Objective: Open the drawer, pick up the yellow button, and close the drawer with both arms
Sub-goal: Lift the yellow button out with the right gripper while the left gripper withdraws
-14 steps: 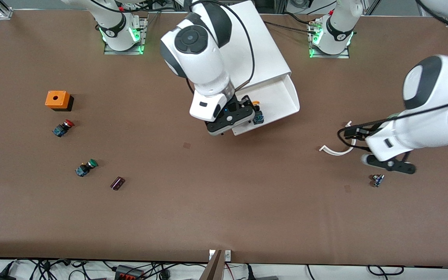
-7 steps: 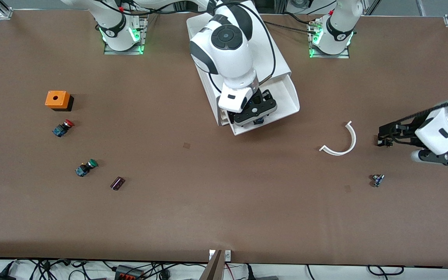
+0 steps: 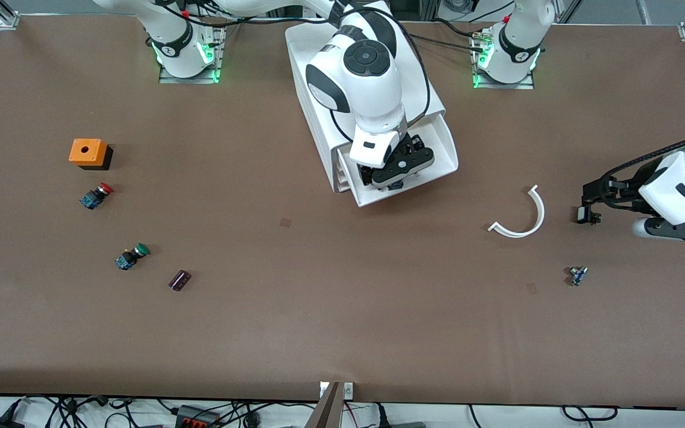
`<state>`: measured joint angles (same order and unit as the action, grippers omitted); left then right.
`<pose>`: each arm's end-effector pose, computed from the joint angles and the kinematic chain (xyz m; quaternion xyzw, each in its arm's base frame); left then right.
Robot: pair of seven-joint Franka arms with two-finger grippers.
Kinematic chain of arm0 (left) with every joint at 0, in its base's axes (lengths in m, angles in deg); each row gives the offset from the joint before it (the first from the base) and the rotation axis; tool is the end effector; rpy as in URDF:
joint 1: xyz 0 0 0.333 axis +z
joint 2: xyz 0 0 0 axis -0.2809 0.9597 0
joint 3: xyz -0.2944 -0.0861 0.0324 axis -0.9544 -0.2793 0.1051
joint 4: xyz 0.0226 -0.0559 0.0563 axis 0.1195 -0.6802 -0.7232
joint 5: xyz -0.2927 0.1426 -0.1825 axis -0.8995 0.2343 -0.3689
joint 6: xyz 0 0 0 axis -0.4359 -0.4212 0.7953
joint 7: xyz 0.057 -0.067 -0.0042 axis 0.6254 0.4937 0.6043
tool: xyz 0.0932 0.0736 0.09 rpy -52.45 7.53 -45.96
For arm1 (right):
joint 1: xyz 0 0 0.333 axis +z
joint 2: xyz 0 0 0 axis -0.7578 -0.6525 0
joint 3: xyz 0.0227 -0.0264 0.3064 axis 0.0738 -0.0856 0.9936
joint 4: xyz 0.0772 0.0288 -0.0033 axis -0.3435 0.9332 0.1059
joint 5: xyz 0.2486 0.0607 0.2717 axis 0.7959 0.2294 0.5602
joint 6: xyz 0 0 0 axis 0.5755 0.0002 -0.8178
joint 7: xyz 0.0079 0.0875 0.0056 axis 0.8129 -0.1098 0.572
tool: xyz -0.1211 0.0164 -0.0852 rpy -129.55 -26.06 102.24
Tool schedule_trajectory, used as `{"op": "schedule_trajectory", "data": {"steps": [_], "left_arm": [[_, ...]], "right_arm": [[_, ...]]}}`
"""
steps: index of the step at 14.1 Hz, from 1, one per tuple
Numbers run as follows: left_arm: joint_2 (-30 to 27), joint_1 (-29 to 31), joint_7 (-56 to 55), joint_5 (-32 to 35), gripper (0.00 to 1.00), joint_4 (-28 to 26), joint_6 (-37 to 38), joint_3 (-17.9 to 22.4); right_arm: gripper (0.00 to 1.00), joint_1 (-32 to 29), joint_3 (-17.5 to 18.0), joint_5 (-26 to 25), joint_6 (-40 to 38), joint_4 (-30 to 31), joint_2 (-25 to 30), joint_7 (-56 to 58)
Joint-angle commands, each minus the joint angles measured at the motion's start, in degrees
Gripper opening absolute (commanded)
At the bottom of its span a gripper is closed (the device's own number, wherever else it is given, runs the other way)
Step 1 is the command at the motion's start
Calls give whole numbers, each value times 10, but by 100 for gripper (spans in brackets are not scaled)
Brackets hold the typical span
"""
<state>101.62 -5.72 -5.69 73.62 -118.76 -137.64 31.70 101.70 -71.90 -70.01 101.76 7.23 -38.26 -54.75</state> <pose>0.6137 -0.0172 0.4980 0.9983 -0.0377 -0.0448 0.0069 0.4849 0.6034 0.3579 -0.9707 -0.1960 -0.0994 0.0977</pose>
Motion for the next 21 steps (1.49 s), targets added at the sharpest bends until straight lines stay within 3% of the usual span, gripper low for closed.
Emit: {"op": "schedule_trajectory", "data": {"steps": [1, 4, 9, 15, 21], "left_arm": [[-12, 6, -5, -5, 100, -12, -3, -2], [-13, 6, -5, -5, 100, -12, -3, -6], [-13, 6, -5, -5, 100, -12, -1, -6], [-14, 4, -5, -4, 100, -7, 6, -7], [25, -4, -106, -58, 100, -16, 14, -9]], "right_arm": [[77, 7, -2, -6, -7, -21, -15, -11], [45, 7, -2, -2, -9, -20, -15, -10], [7, 7, -3, -3, -11, -22, -11, -10], [1, -11, -7, -1, -54, -68, 9, -9], [0, -108, -33, -2, -129, -65, 34, 0]]}}
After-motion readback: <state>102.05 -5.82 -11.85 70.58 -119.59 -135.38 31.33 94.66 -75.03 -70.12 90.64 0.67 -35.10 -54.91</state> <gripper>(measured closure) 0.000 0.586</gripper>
